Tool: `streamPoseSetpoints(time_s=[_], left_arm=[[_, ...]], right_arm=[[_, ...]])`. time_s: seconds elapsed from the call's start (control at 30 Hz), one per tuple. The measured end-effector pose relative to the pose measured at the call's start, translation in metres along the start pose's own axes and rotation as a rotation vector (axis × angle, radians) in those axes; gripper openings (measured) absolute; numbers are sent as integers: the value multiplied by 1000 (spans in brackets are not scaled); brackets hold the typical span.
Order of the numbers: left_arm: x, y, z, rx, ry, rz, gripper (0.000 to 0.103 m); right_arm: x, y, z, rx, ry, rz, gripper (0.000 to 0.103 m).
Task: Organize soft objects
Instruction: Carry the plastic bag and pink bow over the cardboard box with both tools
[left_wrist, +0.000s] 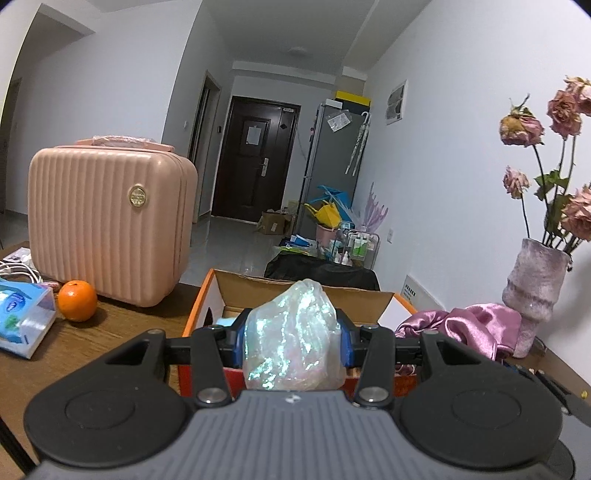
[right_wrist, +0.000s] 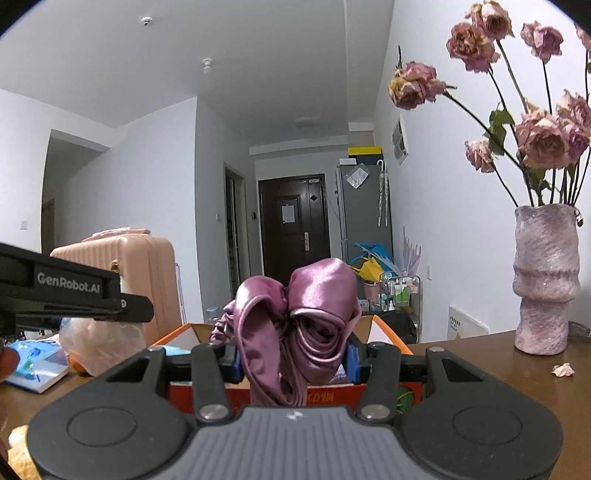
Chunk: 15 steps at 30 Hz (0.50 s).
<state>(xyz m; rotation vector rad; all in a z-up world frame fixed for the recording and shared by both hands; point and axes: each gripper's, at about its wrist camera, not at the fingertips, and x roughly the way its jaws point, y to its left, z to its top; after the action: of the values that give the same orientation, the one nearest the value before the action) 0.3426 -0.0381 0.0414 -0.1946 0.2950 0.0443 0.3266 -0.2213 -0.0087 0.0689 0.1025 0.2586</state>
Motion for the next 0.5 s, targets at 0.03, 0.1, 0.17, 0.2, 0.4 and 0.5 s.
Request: streamPoseSetpoints(time_s=[0.03, 0.1, 0.17, 0.2, 0.4, 0.5], left_arm=[[5, -1, 1, -4, 3, 0, 46], [14, -3, 3, -8, 6, 5, 46], [22, -5, 5, -15, 9, 7, 46], [25, -5, 6, -17, 9, 8, 46], [47, -8, 12, -22, 14, 19, 46], [56, -8, 14, -30, 19, 24, 46]], right_arm=[[4, -1, 1, 0, 0, -2, 48], [12, -3, 2, 1, -3, -7, 48], [19, -6, 3, 4, -7, -11, 48], [24, -7, 4, 5, -8, -13, 48], [49, -15, 7, 14, -3, -29, 48], [61, -18, 8, 12, -1, -36, 48]])
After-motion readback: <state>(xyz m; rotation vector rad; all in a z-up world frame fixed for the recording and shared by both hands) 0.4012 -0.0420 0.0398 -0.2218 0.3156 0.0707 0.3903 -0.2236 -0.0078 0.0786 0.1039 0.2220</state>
